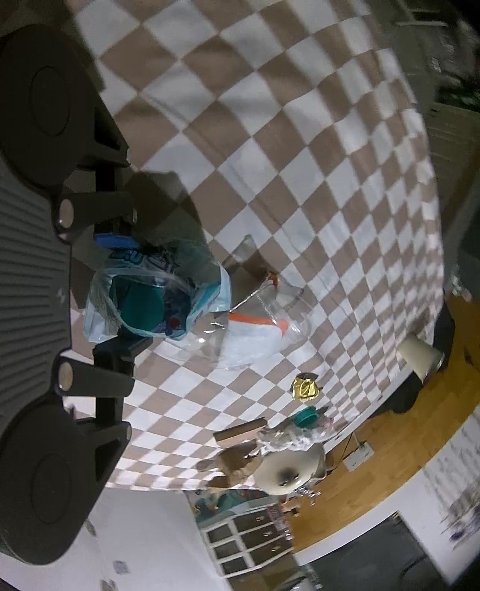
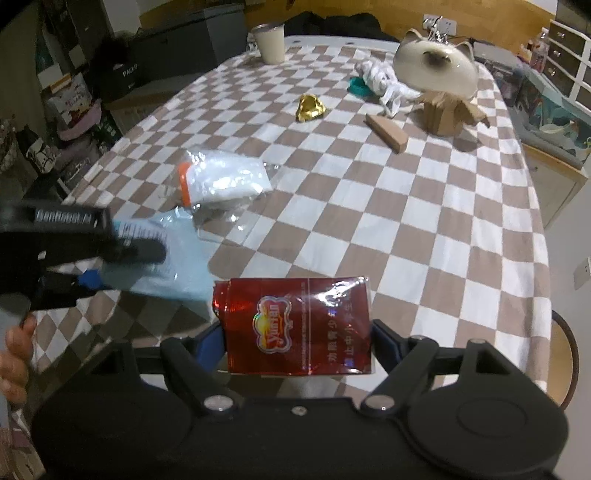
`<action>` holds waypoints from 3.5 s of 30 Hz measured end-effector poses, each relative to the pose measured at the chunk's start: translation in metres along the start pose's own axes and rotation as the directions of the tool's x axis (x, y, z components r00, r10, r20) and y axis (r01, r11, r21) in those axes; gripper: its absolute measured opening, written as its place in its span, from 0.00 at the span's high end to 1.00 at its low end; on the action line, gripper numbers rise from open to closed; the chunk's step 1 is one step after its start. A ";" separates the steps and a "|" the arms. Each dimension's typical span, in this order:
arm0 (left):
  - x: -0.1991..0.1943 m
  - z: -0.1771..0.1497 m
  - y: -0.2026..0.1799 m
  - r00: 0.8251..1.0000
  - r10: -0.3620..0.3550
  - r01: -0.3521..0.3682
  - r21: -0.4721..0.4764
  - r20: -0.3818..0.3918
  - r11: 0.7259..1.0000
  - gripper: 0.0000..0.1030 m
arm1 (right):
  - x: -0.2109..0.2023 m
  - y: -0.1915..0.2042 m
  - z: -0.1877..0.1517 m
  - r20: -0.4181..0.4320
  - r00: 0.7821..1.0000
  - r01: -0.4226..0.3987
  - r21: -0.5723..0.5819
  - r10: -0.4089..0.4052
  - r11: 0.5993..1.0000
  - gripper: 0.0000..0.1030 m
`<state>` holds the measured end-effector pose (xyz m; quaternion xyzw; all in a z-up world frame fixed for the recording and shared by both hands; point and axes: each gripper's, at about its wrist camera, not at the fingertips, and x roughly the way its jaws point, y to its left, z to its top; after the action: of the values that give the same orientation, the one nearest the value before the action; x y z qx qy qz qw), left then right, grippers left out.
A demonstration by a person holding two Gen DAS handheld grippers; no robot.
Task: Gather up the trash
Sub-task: 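Grasp the red snack packet with right tool while left tool grasps light-blue wrapper, then carry the red packet and light-blue wrapper with both tools over the bin, then open both tools to drop the wrapper and red packet into the bin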
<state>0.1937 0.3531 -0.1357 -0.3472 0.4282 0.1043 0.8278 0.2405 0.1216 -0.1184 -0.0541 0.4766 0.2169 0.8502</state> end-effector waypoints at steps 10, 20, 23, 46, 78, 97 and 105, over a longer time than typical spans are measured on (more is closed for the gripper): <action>-0.044 -0.022 -0.028 0.992 0.026 -0.056 0.254 0.120 0.966 0.56 | -0.038 -0.010 -0.003 0.094 0.995 0.024 0.024 -0.026 0.999 0.21; -0.074 -0.052 -0.059 0.979 0.044 -0.136 0.472 0.201 0.871 0.56 | -0.074 -0.027 -0.014 0.158 0.985 0.065 0.057 -0.073 0.996 0.21; -0.079 -0.058 -0.066 0.975 0.045 -0.151 0.496 0.219 0.855 0.56 | -0.080 -0.033 -0.018 0.167 0.982 0.079 0.065 -0.089 0.995 0.21; -0.058 -0.110 -0.174 0.976 0.031 -0.147 0.548 0.215 0.823 0.56 | -0.120 -0.137 -0.032 0.215 0.964 0.132 0.130 -0.158 0.983 0.21; 0.117 -0.218 -0.391 0.998 -0.004 0.048 0.674 -0.066 0.738 0.56 | -0.104 -0.408 -0.078 0.028 0.964 0.241 0.318 -0.263 0.917 0.21; 0.306 -0.269 -0.444 0.930 0.108 0.209 0.748 -0.351 0.630 0.55 | -0.033 -0.491 -0.128 -0.170 0.950 0.313 0.475 -0.263 0.823 0.21; 0.361 -0.268 -0.430 0.918 0.190 0.159 0.763 -0.348 0.626 0.22 | 0.013 -0.500 -0.134 -0.201 0.957 0.283 0.488 -0.210 0.826 0.21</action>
<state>0.4460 -0.1873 -0.3144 0.0354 0.5920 -0.1564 0.7898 0.3517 -0.3644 -0.2590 0.0975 0.5638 -0.0336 0.8195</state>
